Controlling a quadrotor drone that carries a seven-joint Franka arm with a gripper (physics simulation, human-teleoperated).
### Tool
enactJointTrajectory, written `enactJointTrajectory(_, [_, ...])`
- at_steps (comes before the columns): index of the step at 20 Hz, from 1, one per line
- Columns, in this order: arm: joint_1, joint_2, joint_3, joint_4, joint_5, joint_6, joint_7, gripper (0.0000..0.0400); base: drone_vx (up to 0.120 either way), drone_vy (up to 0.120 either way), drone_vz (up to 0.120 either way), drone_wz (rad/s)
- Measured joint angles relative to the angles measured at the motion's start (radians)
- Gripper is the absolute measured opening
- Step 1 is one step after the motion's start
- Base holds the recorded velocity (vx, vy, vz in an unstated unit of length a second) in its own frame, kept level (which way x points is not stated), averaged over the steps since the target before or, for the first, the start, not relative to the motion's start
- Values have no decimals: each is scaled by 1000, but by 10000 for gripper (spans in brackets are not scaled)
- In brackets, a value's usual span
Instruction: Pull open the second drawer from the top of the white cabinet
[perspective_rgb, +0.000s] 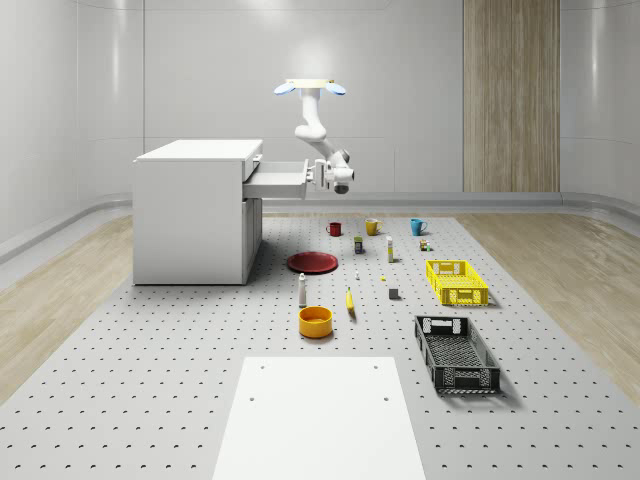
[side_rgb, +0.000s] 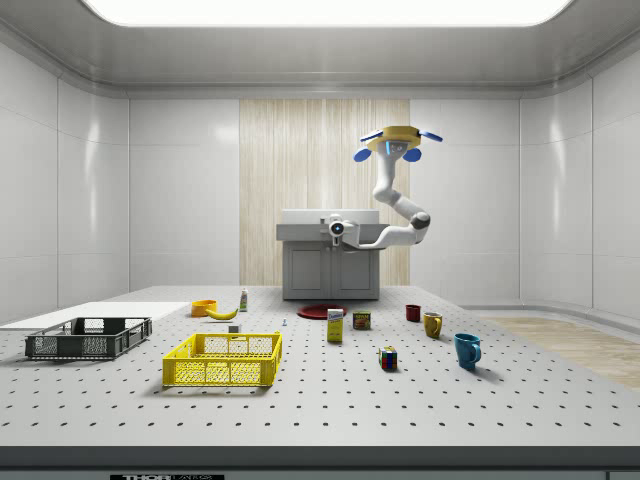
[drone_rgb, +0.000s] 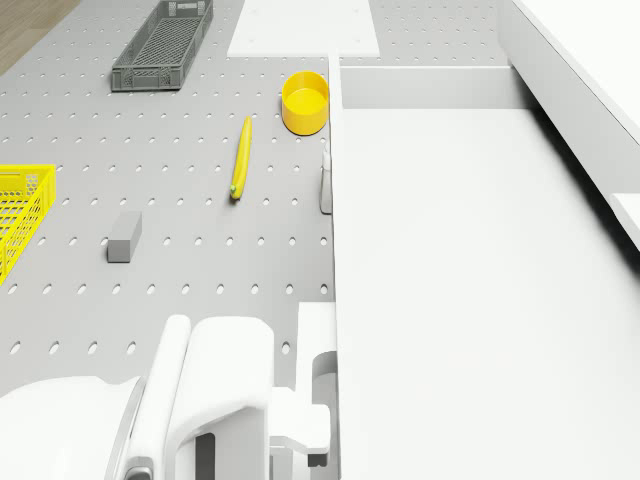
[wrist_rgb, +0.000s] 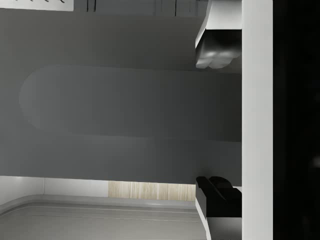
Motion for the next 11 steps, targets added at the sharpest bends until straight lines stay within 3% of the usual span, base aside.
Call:
enactJointTrajectory(4, [9, -16, 2, 3, -7, 8, 35, 305, 0, 100, 0, 0])
enactJointTrajectory(11, [27, -40, -2, 3, -23, 24, 64, 301, 0, 0, 0, 0])
